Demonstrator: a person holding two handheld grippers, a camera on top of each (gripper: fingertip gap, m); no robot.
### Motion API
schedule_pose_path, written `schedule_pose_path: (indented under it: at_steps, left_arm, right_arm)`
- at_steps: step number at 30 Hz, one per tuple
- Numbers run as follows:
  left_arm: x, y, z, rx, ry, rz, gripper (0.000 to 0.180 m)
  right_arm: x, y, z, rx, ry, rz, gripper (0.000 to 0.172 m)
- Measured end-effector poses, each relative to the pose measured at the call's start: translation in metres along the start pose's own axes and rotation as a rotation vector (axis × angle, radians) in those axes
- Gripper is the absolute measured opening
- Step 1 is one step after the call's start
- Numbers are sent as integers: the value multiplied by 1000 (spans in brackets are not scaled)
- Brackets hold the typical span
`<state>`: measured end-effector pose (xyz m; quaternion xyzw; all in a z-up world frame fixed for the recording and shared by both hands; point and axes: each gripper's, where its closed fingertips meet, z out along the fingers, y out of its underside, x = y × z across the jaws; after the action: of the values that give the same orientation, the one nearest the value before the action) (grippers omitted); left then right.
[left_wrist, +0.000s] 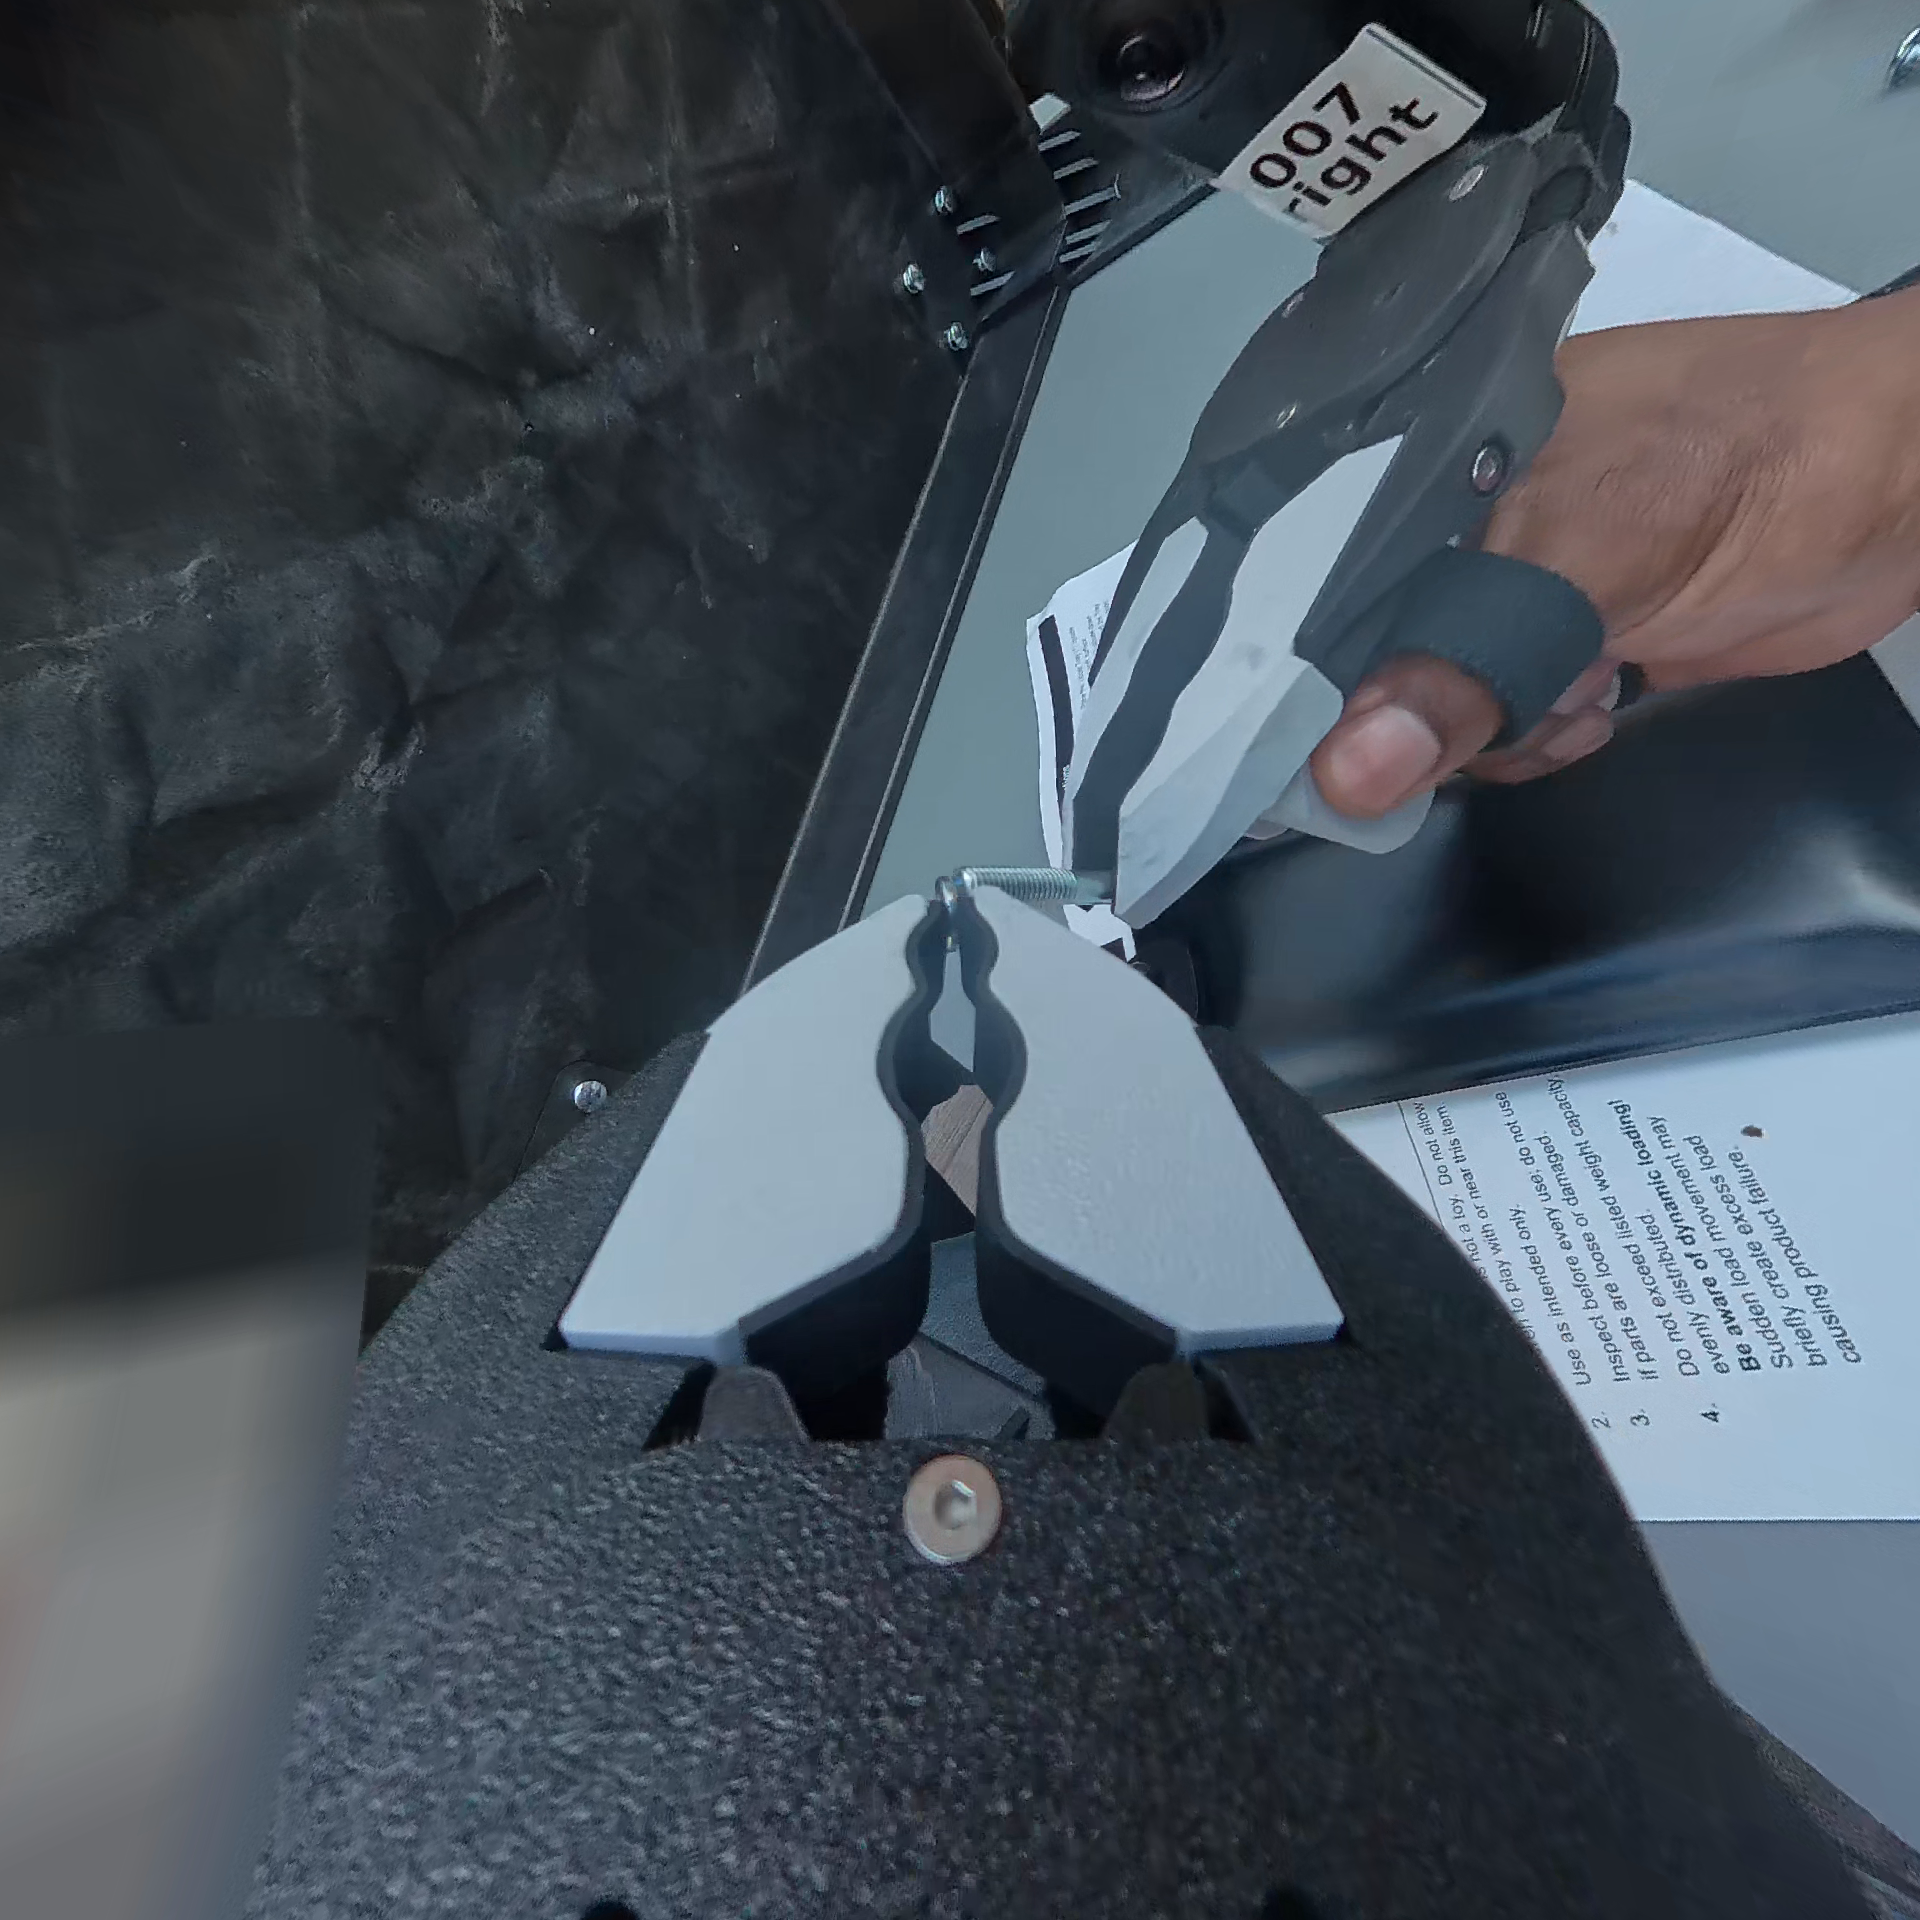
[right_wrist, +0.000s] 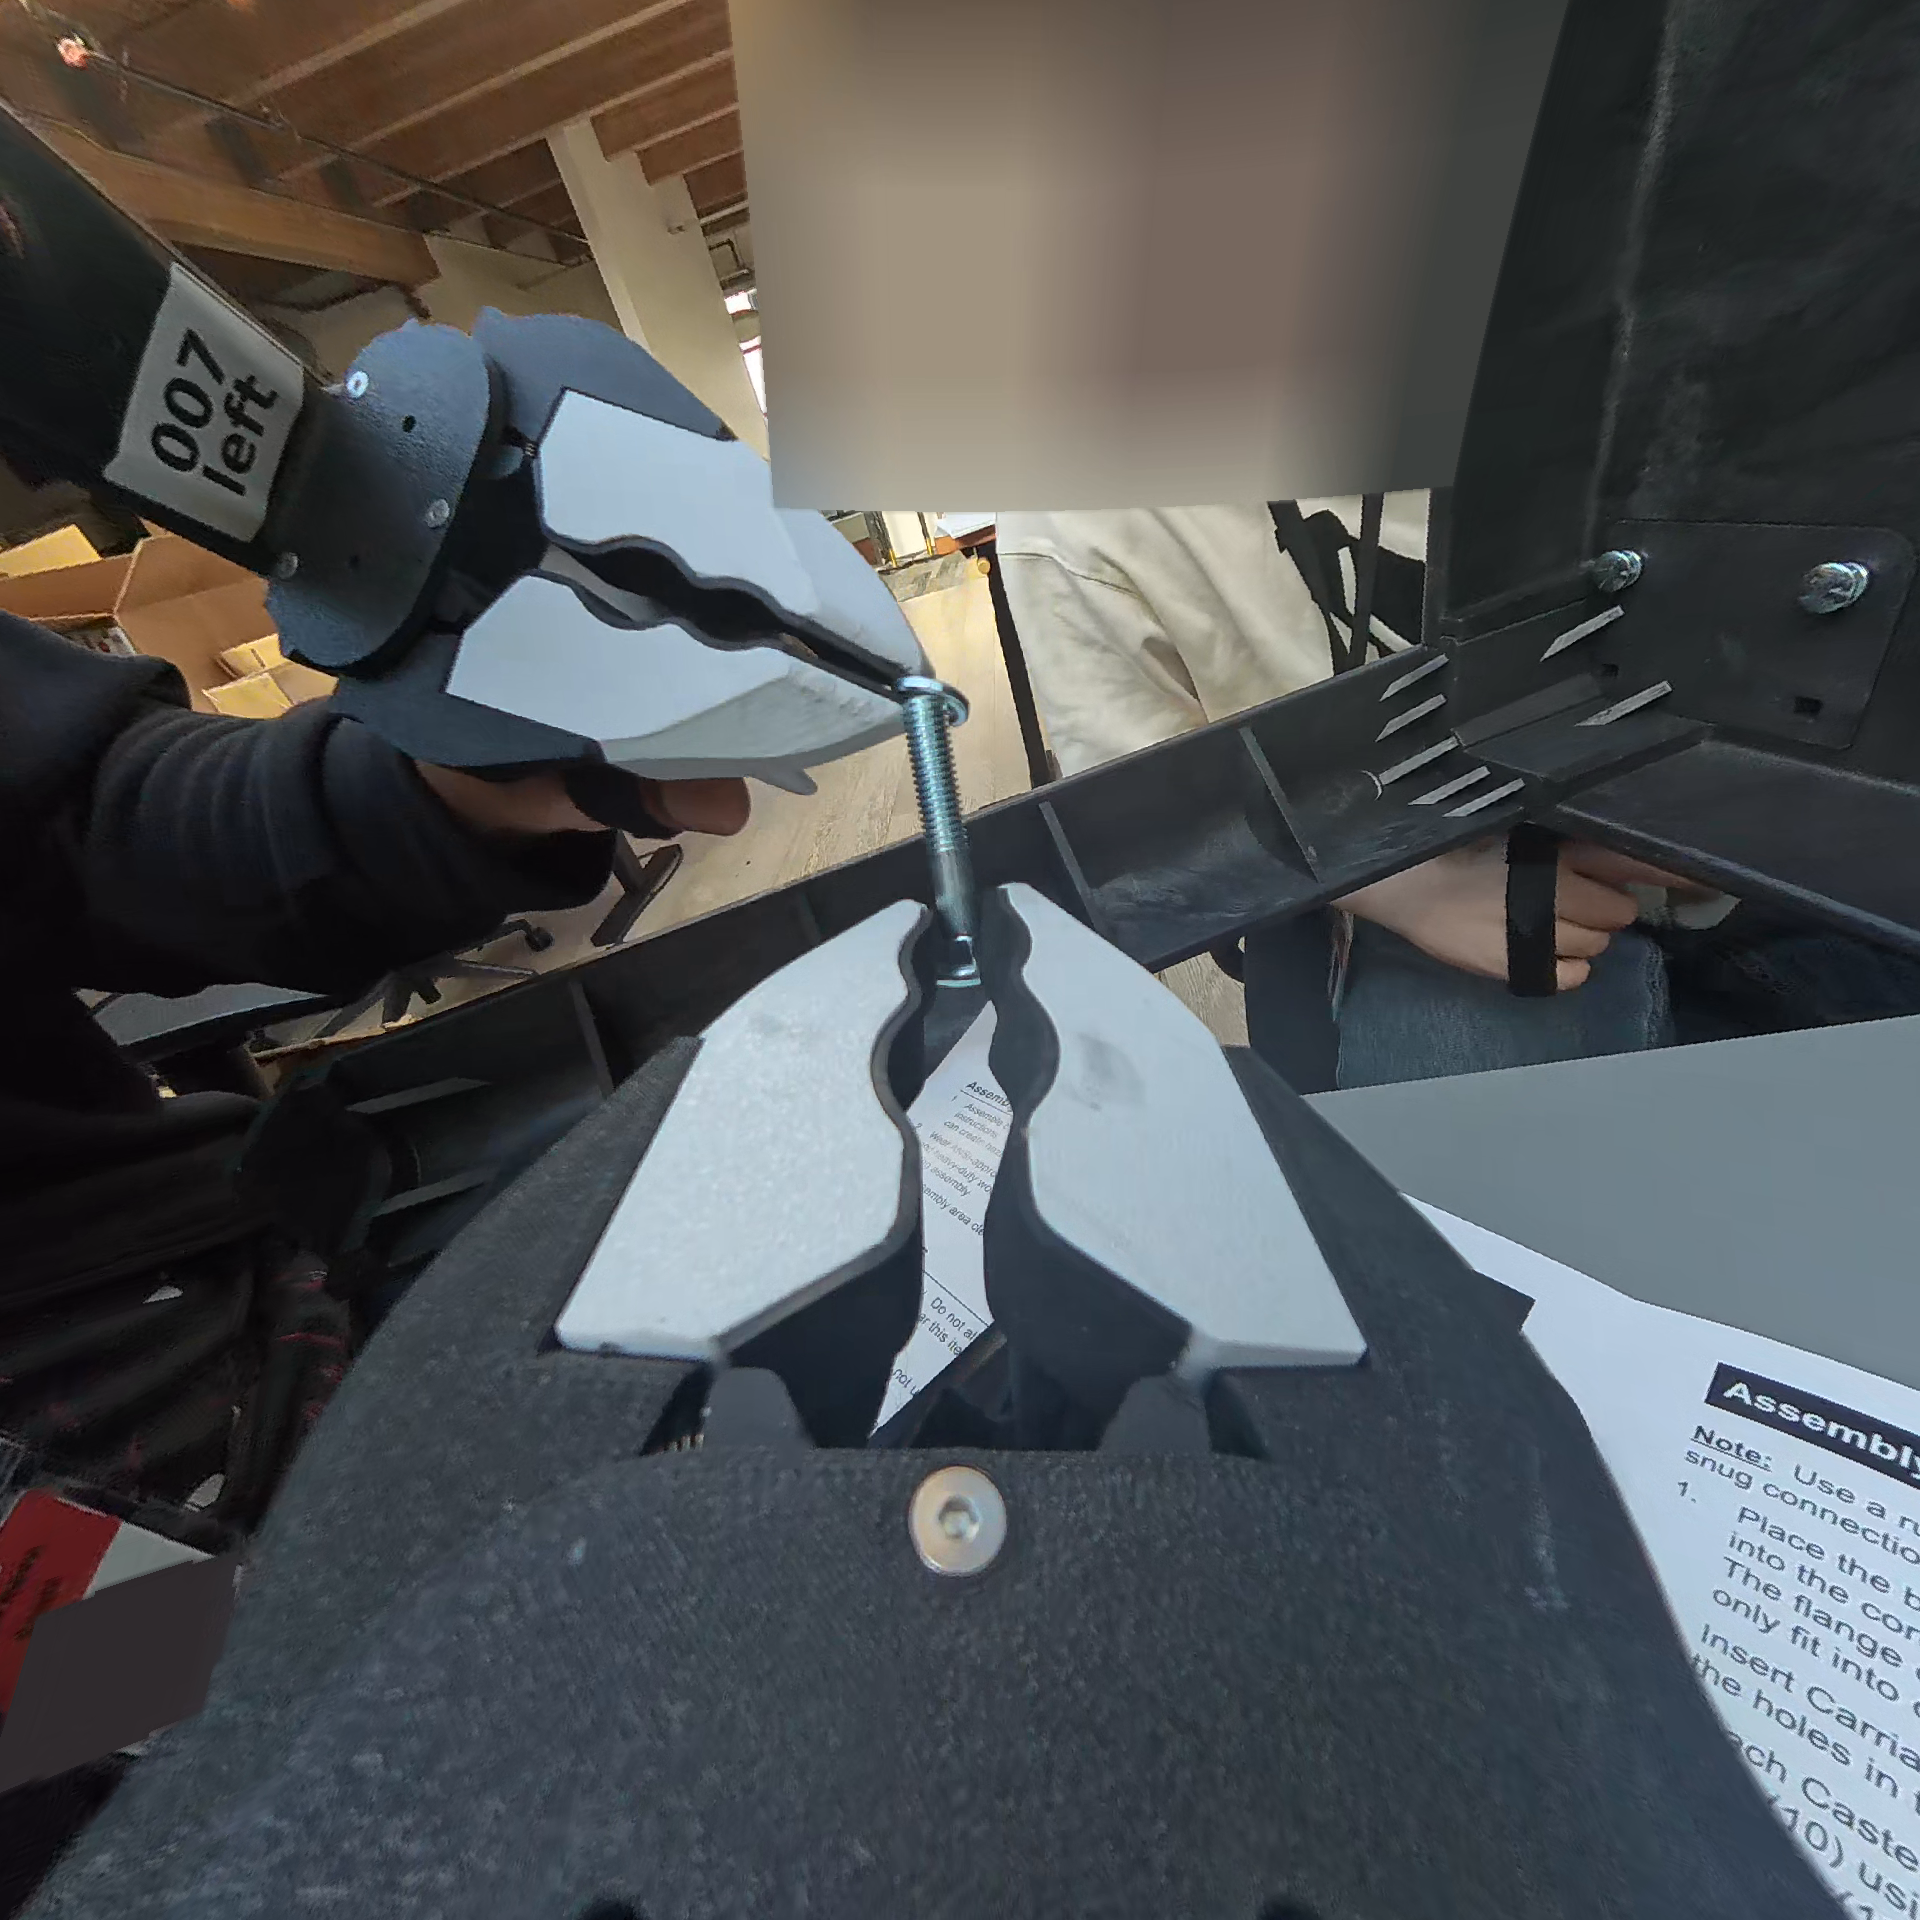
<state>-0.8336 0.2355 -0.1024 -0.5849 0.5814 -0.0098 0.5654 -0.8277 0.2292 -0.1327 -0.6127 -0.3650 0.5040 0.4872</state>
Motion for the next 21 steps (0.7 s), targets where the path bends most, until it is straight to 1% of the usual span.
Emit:
schedule_pose_path:
  at_steps: [8, 13, 21]
  left_arm:
    - [1, -3, 2, -7, -19, 68, 2]
    - [3, 0, 5, -50, -39, 177, 2]
    - [4, -3, 5, -82, -40, 307, 2]
  right_arm:
    - [5, 6, 0, -24, 15, 50, 7]
    - [5, 7, -1, -28, 15, 68, 7]
    - [4, 5, -2, 8, -7, 92, 7]
